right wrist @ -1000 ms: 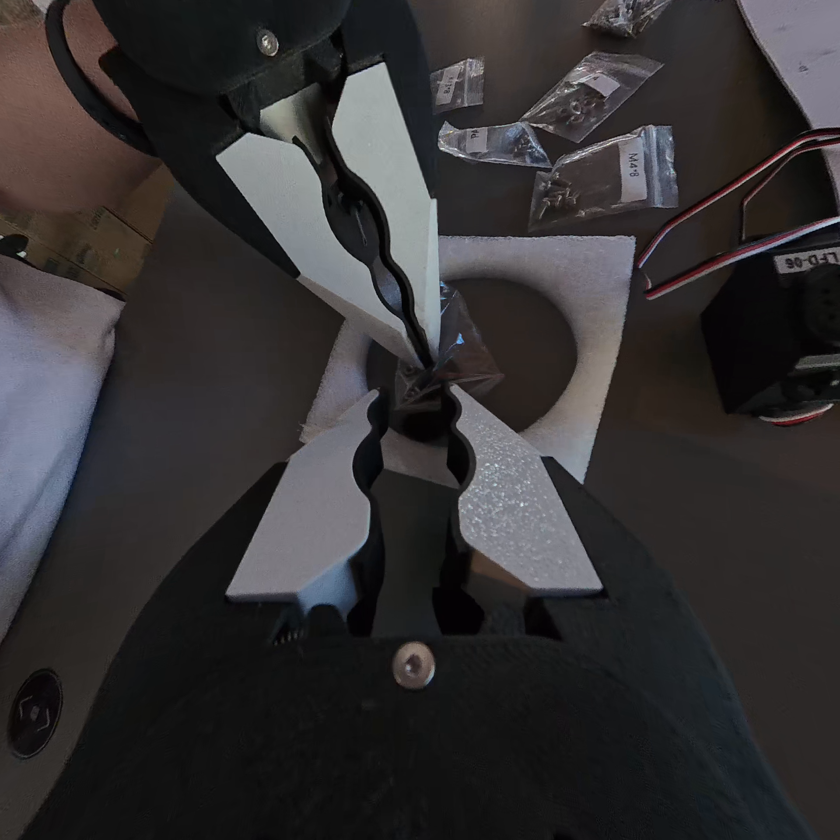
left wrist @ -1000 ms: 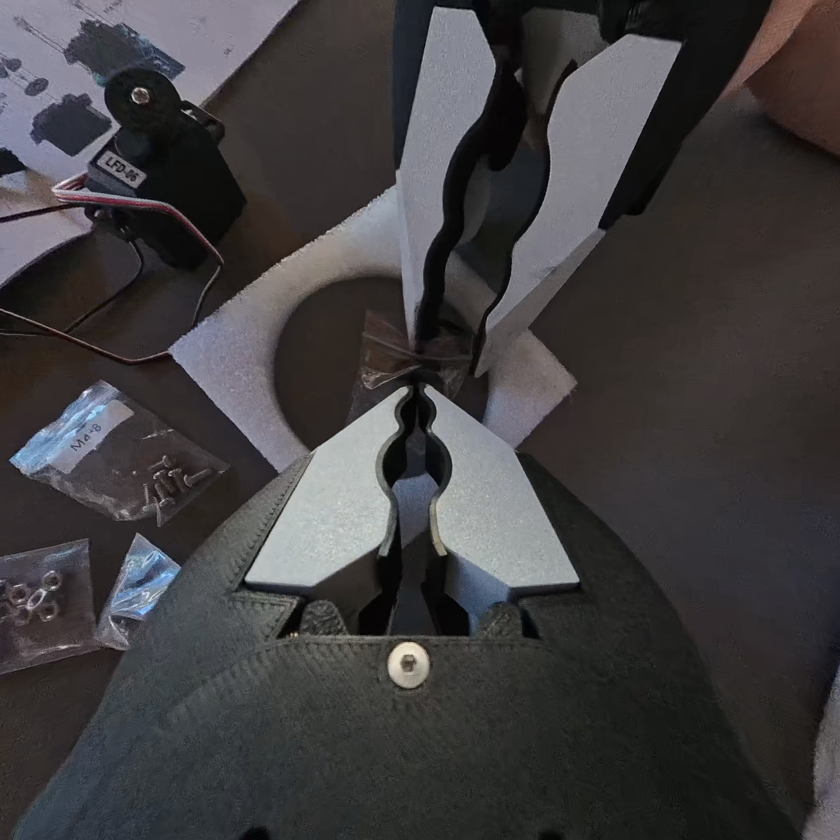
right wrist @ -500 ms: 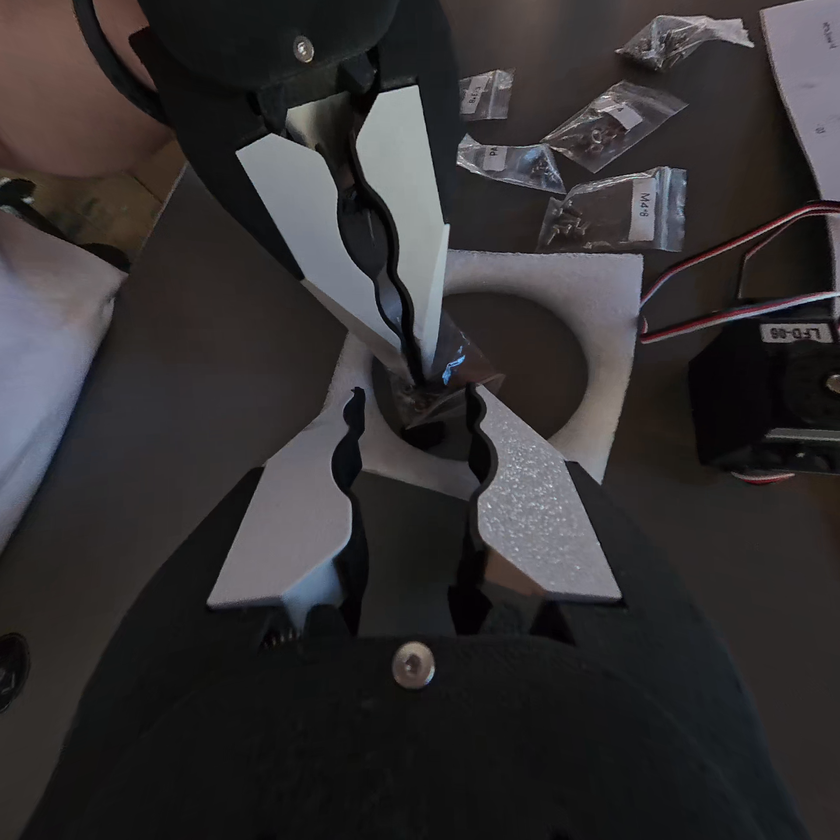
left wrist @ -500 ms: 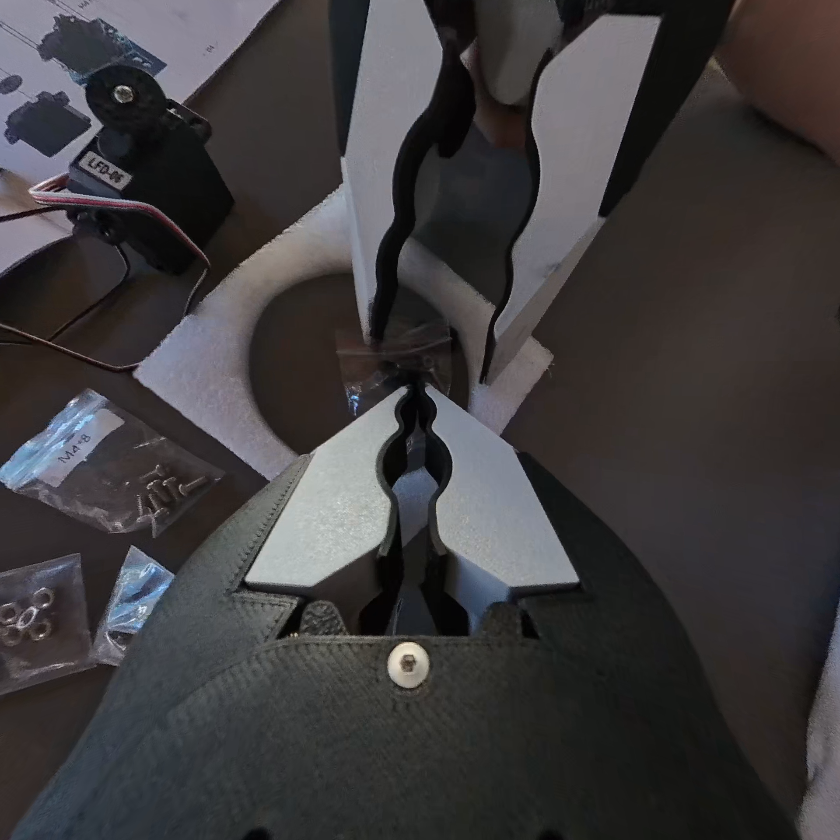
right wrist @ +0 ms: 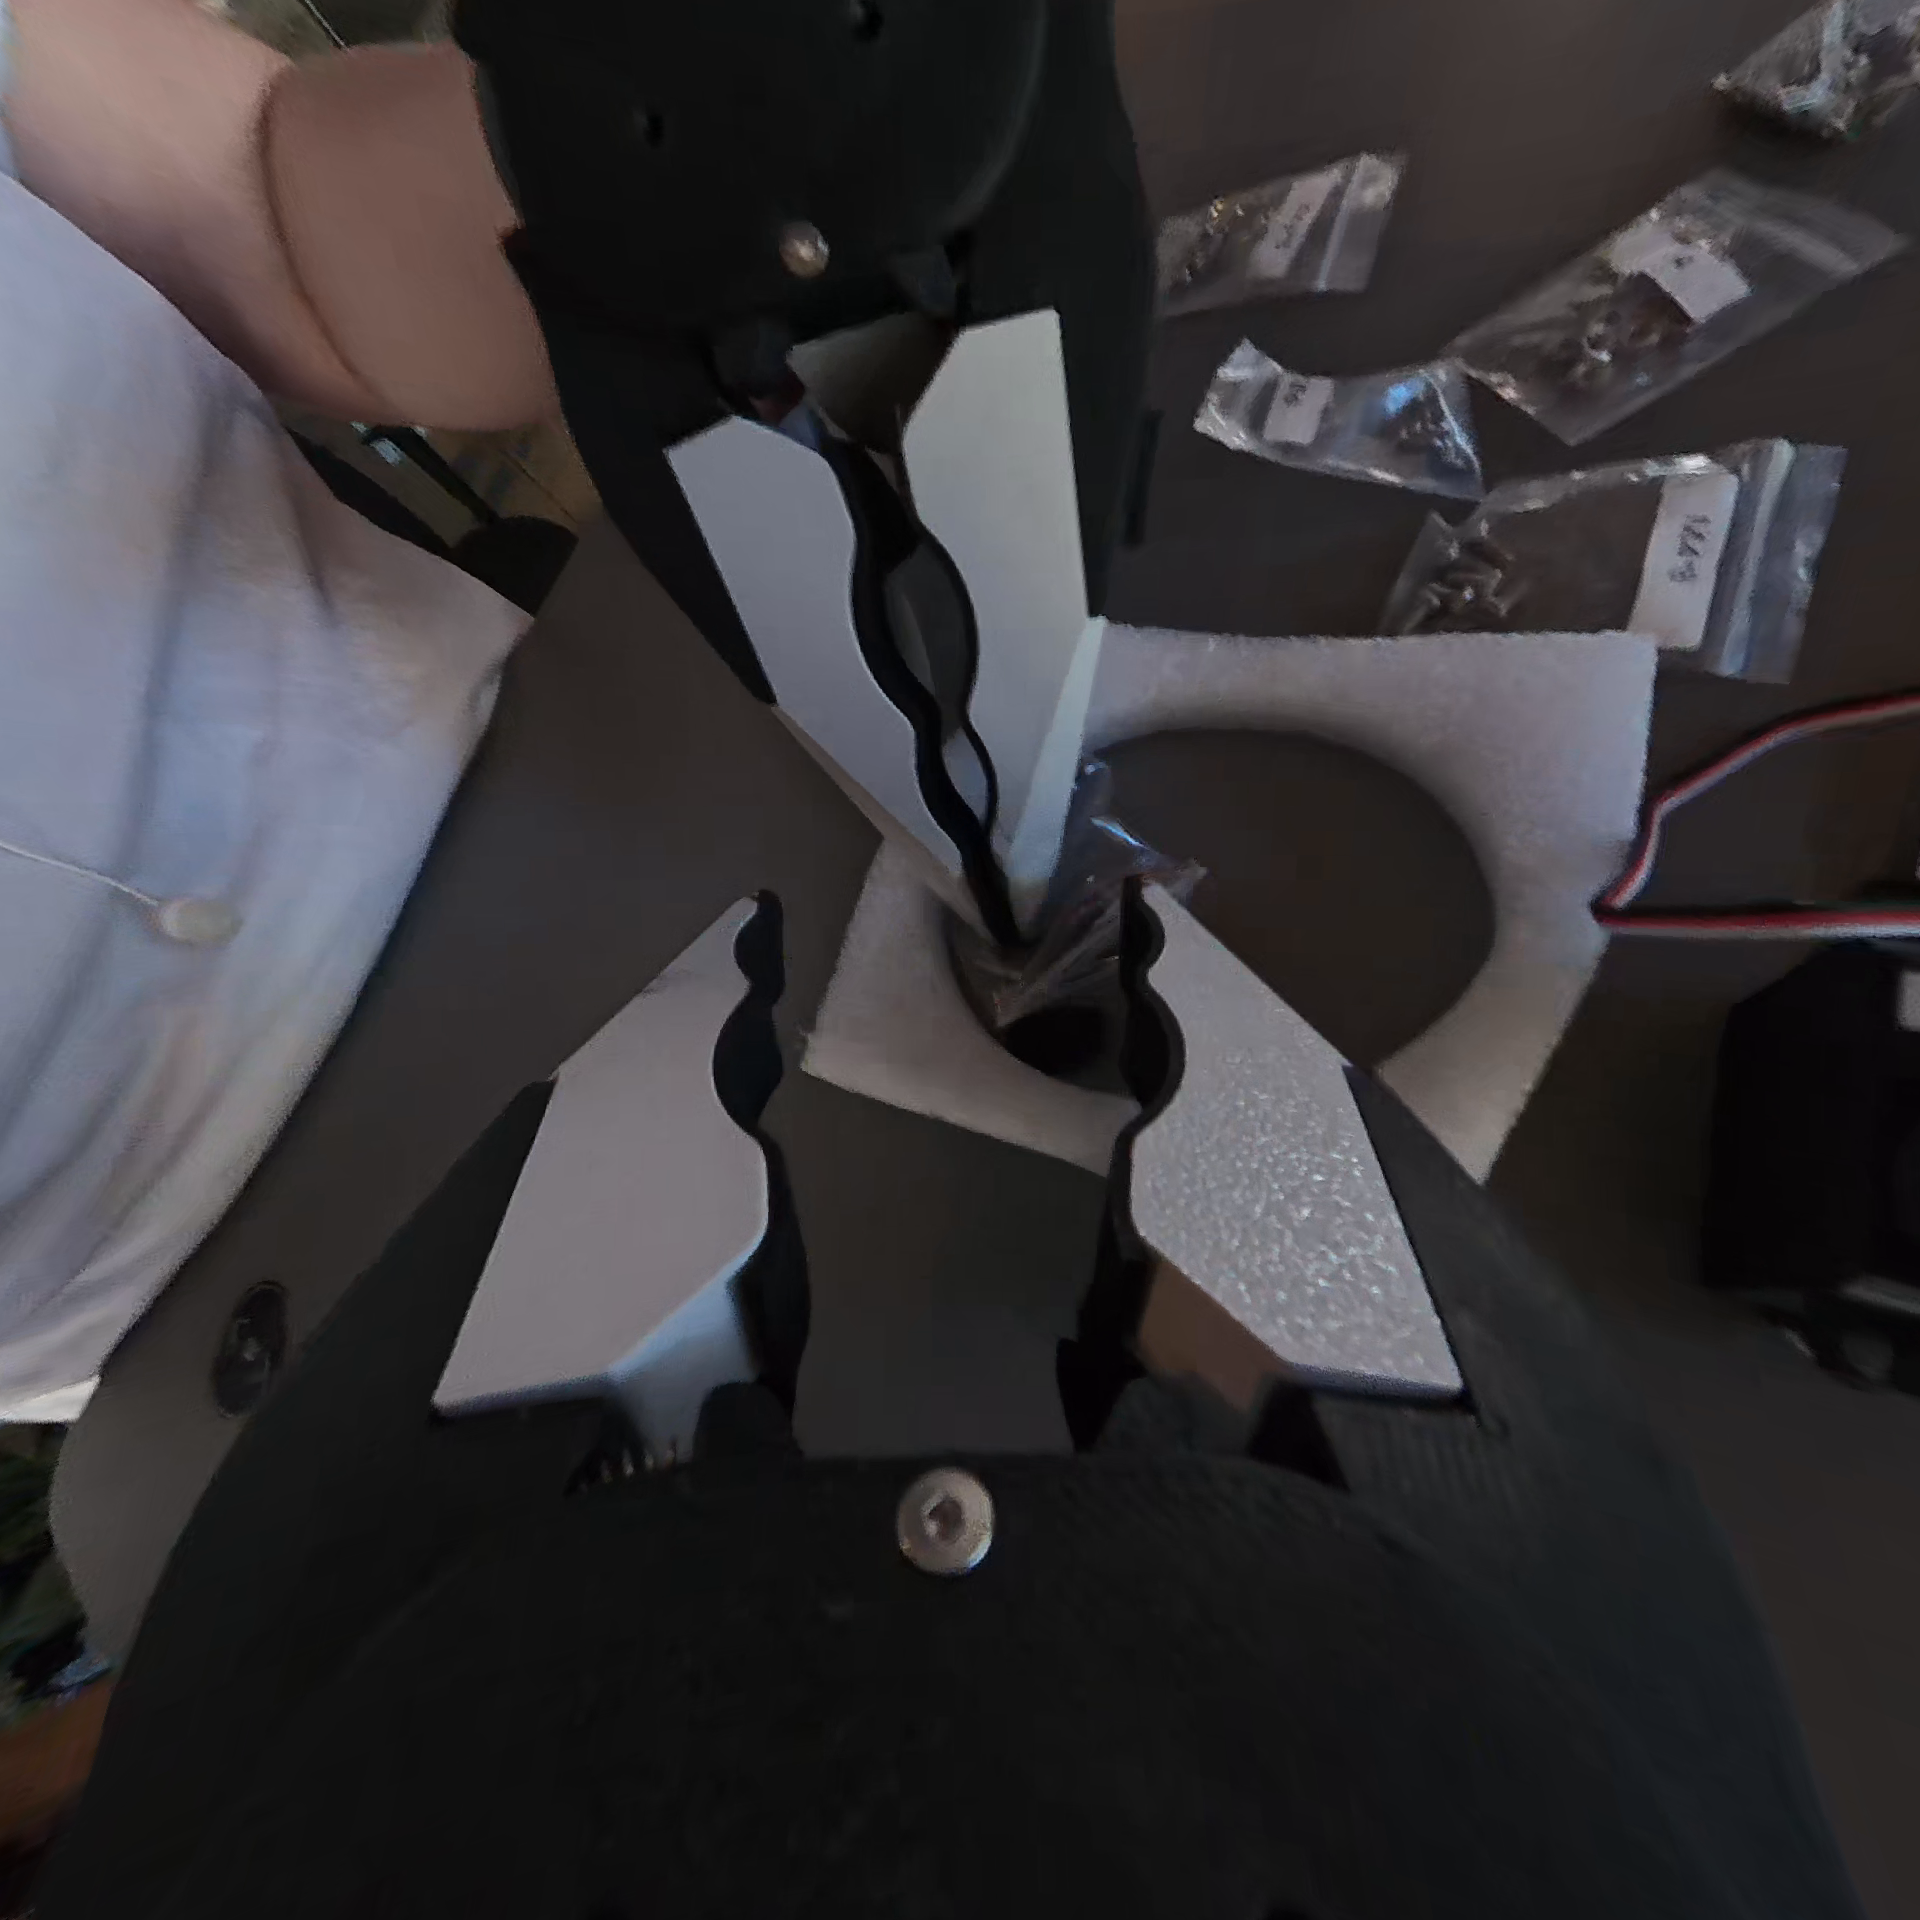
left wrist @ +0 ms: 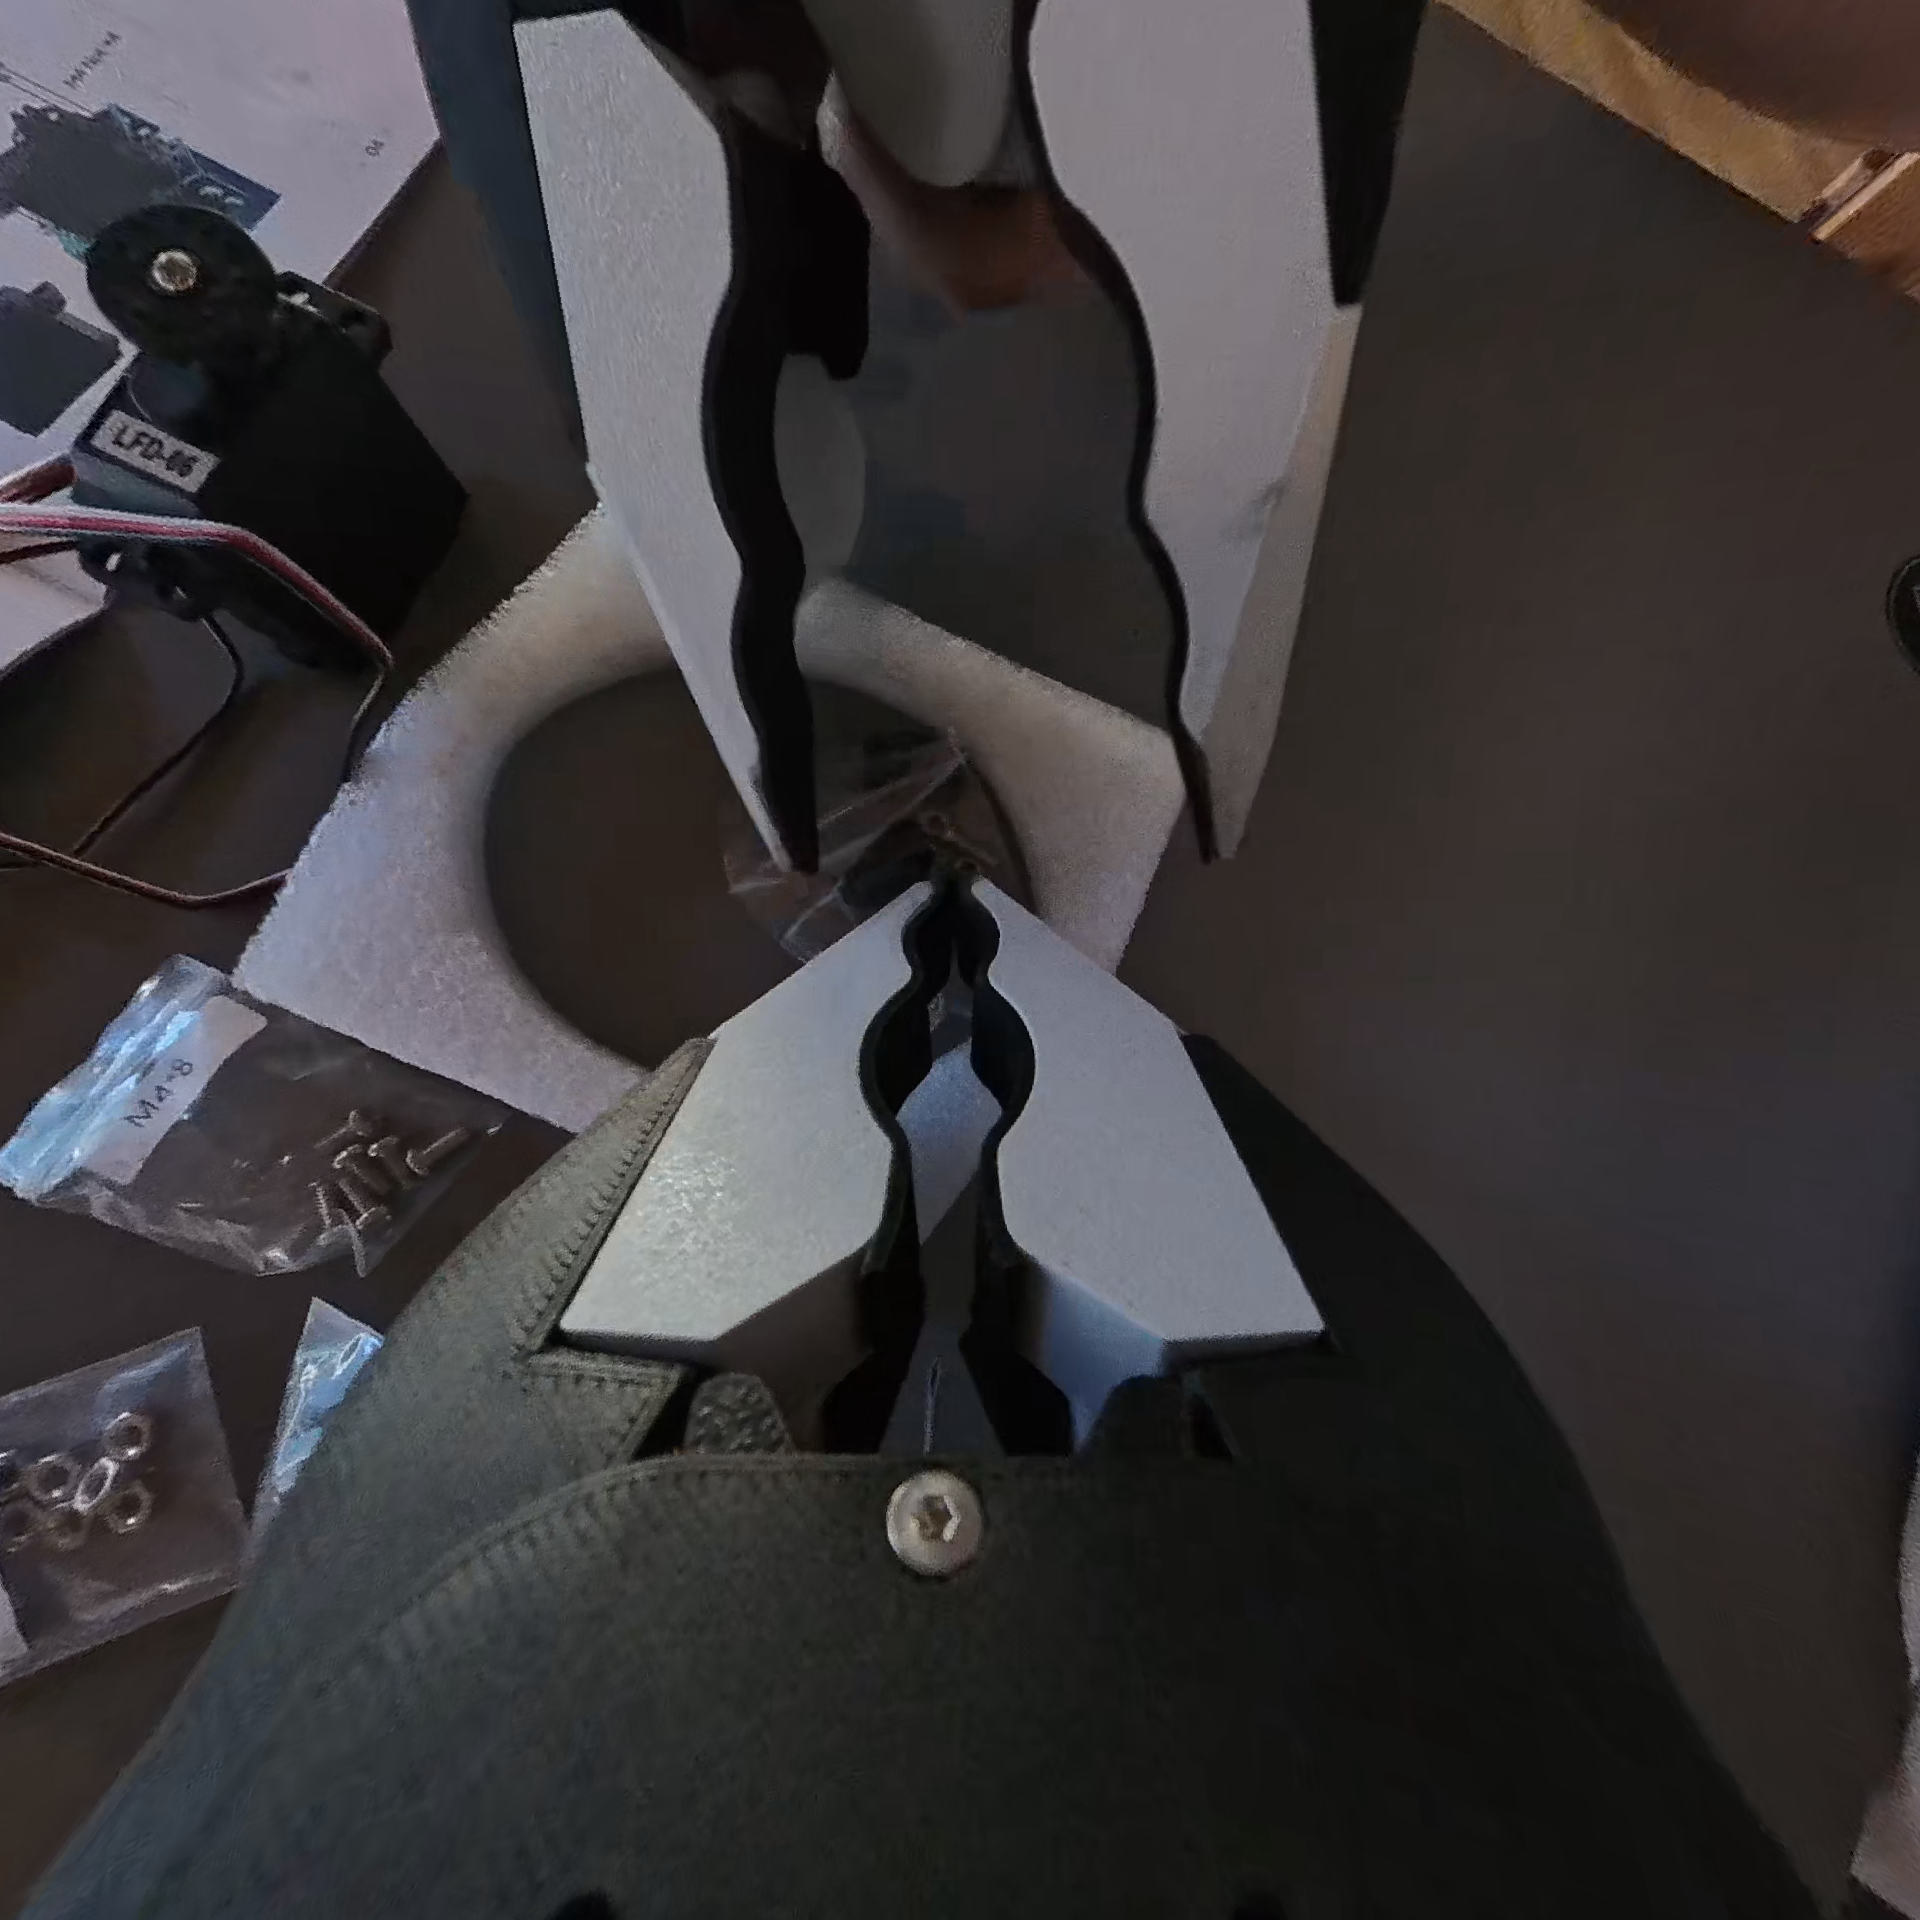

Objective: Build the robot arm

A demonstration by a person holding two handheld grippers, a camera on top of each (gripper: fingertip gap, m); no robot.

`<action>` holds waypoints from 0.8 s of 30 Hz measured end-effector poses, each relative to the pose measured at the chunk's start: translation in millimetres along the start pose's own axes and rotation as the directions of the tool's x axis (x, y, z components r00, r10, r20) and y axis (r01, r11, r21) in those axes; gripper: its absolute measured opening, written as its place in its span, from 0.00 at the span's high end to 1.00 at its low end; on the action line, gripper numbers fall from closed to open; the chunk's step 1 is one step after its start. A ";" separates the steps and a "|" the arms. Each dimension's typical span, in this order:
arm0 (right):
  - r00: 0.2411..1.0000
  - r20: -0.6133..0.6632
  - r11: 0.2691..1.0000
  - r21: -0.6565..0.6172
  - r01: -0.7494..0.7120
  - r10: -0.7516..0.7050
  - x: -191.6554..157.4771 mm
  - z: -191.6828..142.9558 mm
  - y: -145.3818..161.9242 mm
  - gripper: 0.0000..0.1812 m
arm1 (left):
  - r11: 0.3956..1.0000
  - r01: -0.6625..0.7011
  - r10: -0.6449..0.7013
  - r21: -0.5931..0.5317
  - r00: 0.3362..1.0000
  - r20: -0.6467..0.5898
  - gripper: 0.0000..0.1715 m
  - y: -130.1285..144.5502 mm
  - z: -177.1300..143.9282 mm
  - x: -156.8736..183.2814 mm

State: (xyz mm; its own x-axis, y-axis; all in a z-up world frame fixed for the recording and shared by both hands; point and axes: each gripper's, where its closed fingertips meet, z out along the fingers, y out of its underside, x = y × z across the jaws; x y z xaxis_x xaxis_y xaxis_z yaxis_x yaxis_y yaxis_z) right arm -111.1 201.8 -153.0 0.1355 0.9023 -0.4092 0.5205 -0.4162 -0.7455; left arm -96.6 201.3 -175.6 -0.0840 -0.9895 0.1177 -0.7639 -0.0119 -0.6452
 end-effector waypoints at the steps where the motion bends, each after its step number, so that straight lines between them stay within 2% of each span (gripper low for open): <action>1: 1.000 0.010 1.000 0.006 -0.019 0.019 -1.4 2.1 0.1 0.64 | 1.000 0.009 -0.009 0.001 1.000 -0.003 1.00 0.0 -0.1 -0.3; 7: 0.976 -0.160 0.986 -0.054 -0.156 0.146 25.0 -6.0 12.4 0.84 | 1.000 -0.010 0.010 0.000 1.000 0.029 1.00 0.6 -0.5 -0.3; 11: 0.942 -0.130 0.948 -0.030 -0.316 0.310 23.9 -3.3 9.1 0.86 | 1.000 -0.003 0.003 0.002 1.000 0.027 1.00 0.4 -0.4 -0.3; 13: 0.938 -0.160 0.945 -0.060 -0.320 0.308 26.4 -4.4 15.1 1.00 | 1.000 -0.002 0.002 0.002 1.000 0.031 1.00 0.3 -0.5 -0.5; 14: 0.936 -0.175 0.947 -0.054 -0.318 0.304 28.6 -4.9 16.4 1.00 | 1.000 -0.002 0.002 0.002 0.999 0.034 1.00 0.3 -0.5 -0.6; 16: 0.925 -0.110 0.931 0.017 -0.364 0.363 25.0 -5.4 10.0 1.00 | 1.000 0.000 -0.001 0.005 0.999 0.040 1.00 0.4 -0.6 -0.8; 20: 0.860 0.072 0.844 0.170 -0.509 0.504 22.8 -14.9 -1.9 1.00 | 0.999 0.040 -0.041 0.009 0.998 0.039 1.00 1.0 -1.6 -2.0; 24: 0.846 0.076 0.829 0.170 -0.533 0.528 24.8 -14.9 6.1 1.00 | 0.995 0.092 -0.091 -0.024 0.996 0.023 1.00 2.7 -4.1 -2.1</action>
State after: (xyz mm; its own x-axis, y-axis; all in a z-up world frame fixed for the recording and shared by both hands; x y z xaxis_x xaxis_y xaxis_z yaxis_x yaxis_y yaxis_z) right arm -92.1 223.3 -159.9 0.3257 0.5351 -0.7795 0.2157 -0.8448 -0.4897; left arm -101.1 204.0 -174.5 0.0005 -0.9873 0.1588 -0.7836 -0.0991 -0.6134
